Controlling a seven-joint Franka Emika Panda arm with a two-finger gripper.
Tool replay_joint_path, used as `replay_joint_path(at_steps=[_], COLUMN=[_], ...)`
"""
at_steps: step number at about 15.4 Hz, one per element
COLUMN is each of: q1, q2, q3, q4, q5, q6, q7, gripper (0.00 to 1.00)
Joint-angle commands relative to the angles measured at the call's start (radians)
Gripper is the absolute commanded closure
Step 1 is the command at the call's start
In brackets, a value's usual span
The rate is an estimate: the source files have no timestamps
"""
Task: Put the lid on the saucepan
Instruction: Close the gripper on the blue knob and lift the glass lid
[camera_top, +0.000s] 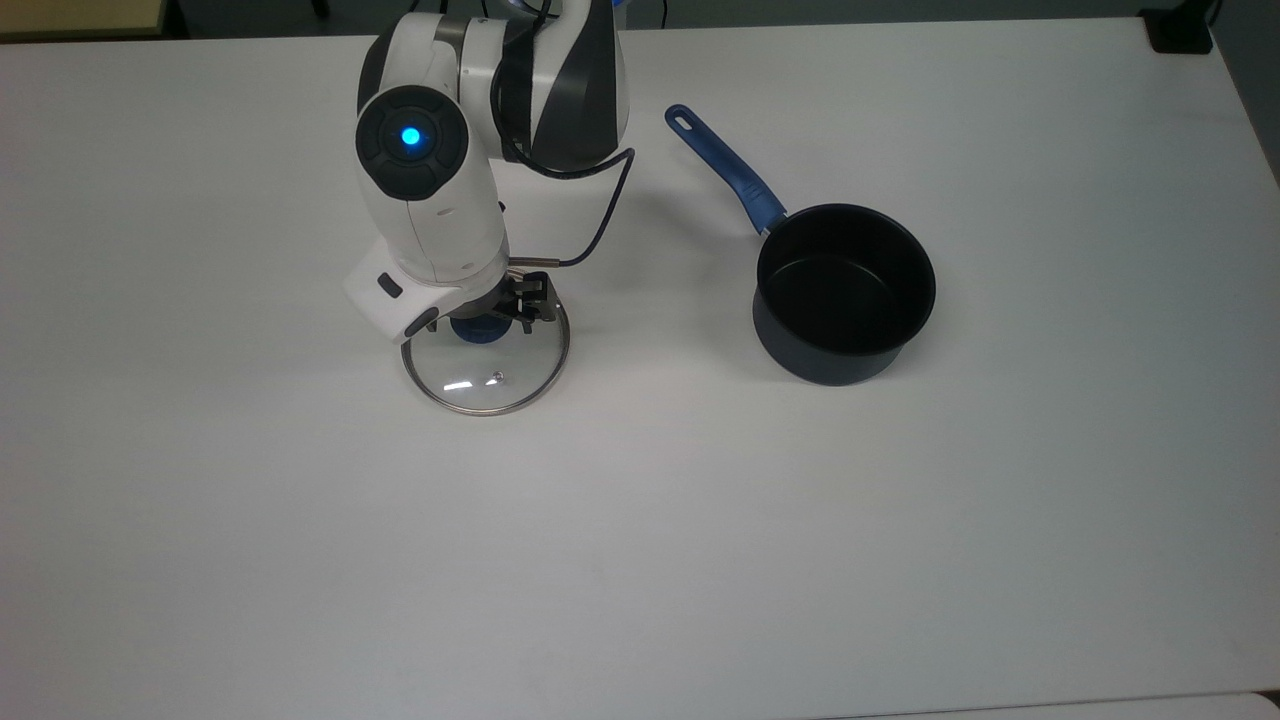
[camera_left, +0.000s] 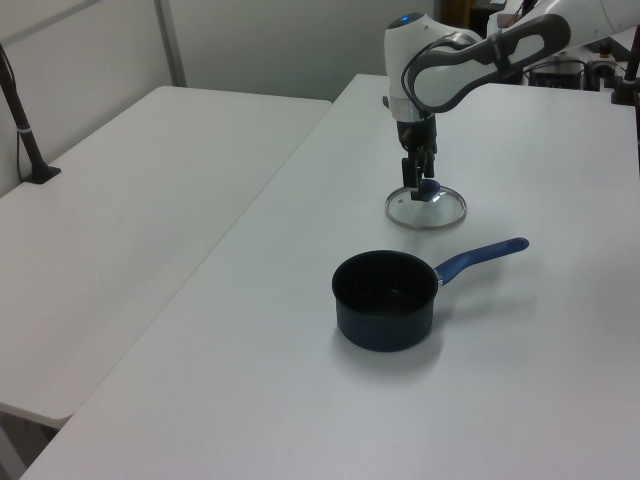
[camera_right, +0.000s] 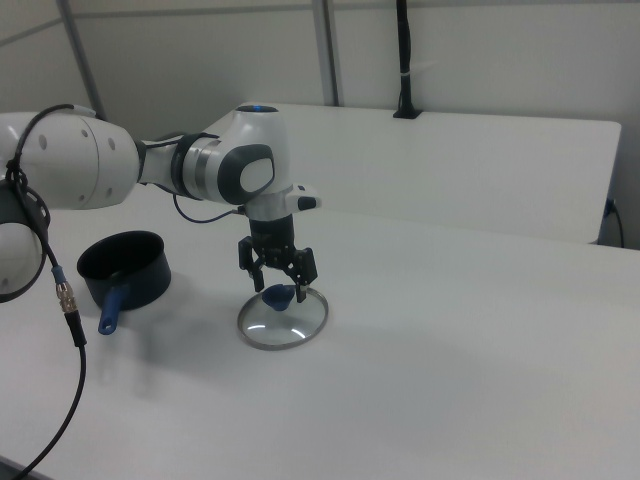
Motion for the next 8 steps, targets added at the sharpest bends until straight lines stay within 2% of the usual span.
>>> replay_joint_path(at_steps=[1, 6, 7, 8], q1=[0.012, 0.017, 0.017, 0.014], q2=[-0.009, -0.011, -0.012, -0.014], q3=[-0.008, -0.008, -0.008, -0.008], q4=[-0.025, -0.026, -0.026, -0.023], q5=[-0.004, -0.008, -0.008, -0.008], q6=[0.014, 0.010, 0.003, -0.003], q7=[-0.024, -0.016, -0.015, -0.016], gripper=[0.02, 0.21, 0.30, 0.35])
